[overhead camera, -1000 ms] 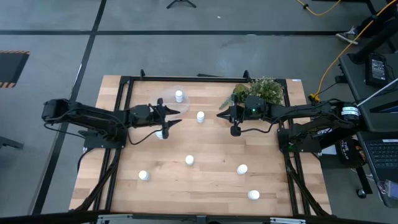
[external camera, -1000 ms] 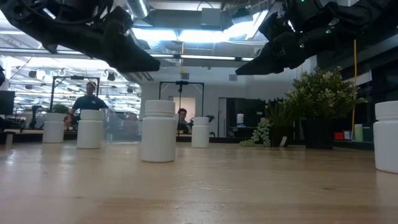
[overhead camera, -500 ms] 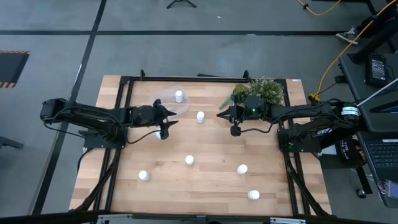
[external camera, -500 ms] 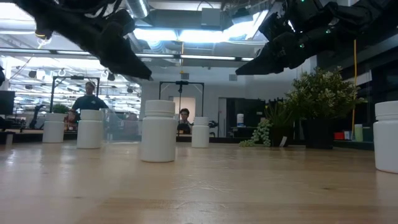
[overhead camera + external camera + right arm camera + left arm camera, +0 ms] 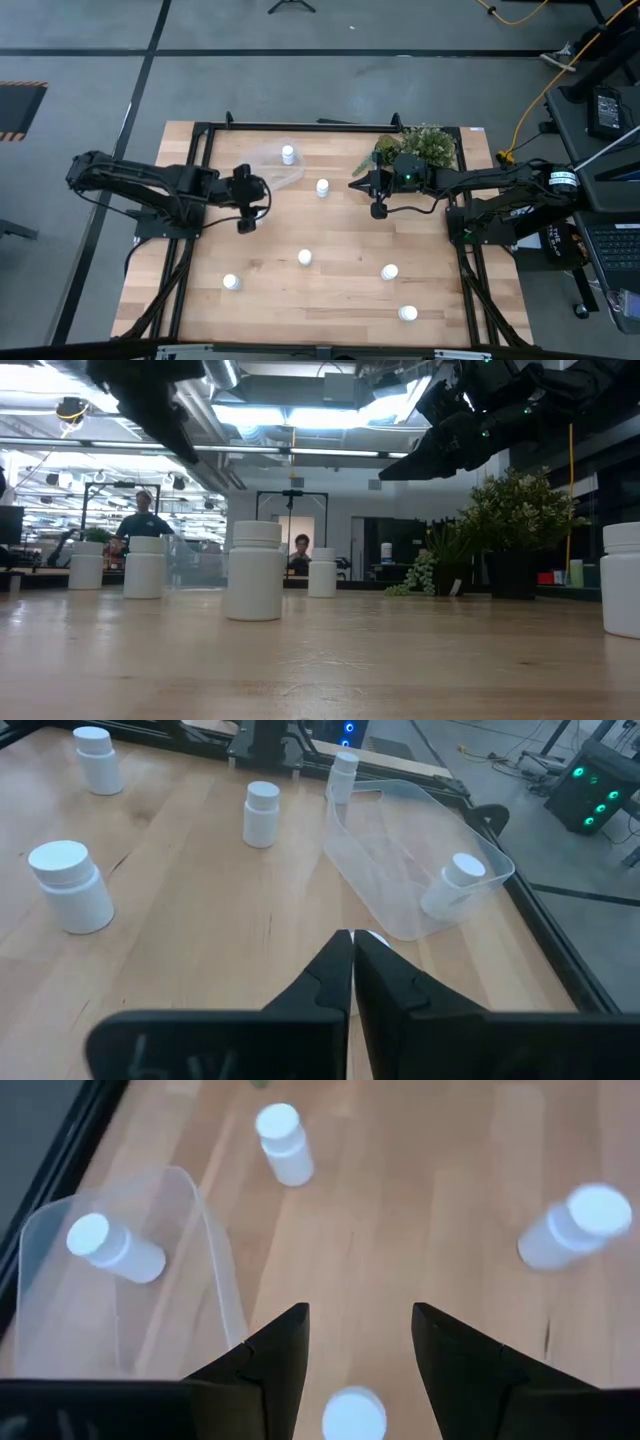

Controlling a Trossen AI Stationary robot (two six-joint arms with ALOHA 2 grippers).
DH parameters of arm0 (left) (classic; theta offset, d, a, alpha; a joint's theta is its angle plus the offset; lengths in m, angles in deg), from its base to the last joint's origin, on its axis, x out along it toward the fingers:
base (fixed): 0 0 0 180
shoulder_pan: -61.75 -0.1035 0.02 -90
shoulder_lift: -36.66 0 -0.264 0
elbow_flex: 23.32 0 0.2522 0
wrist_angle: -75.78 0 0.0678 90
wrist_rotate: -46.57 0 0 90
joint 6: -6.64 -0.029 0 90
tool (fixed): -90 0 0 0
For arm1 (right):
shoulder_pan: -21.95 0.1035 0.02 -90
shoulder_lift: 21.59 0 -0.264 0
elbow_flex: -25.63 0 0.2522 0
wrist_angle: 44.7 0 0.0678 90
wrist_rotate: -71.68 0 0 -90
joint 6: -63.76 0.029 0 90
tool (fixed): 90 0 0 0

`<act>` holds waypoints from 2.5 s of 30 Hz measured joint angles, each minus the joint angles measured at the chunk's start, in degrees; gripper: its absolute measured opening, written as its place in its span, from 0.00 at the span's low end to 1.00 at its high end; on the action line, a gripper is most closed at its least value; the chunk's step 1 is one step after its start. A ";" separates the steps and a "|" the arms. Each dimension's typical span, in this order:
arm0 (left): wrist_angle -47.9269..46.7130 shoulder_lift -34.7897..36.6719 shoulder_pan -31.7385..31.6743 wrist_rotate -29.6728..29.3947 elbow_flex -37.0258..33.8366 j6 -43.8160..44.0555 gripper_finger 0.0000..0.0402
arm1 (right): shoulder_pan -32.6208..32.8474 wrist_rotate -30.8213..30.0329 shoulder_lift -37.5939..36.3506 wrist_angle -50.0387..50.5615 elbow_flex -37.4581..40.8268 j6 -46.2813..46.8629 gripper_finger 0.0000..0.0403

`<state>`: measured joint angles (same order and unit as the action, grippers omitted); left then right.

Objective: Pick and place pill bottles into a basket
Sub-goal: Put the white medicine bottle into the transparent bin

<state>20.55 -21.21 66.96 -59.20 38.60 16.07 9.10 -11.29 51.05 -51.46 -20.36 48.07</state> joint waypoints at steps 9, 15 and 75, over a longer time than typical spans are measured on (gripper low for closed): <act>-6.49 -0.02 1.90 0.00 0.03 2.77 0.44 | 0.00 0.02 0.00 0.00 -0.01 0.00 0.05; -6.62 -0.35 1.90 0.28 0.03 6.18 0.43 | -0.01 0.08 0.00 0.00 0.00 0.00 0.05; 2.76 -9.77 1.88 -0.85 -10.49 10.98 0.42 | 0.01 0.09 0.00 -0.04 0.00 0.00 0.05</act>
<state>23.31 -30.99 68.84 -60.05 28.11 27.04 9.11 -11.20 51.05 -51.50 -20.36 48.07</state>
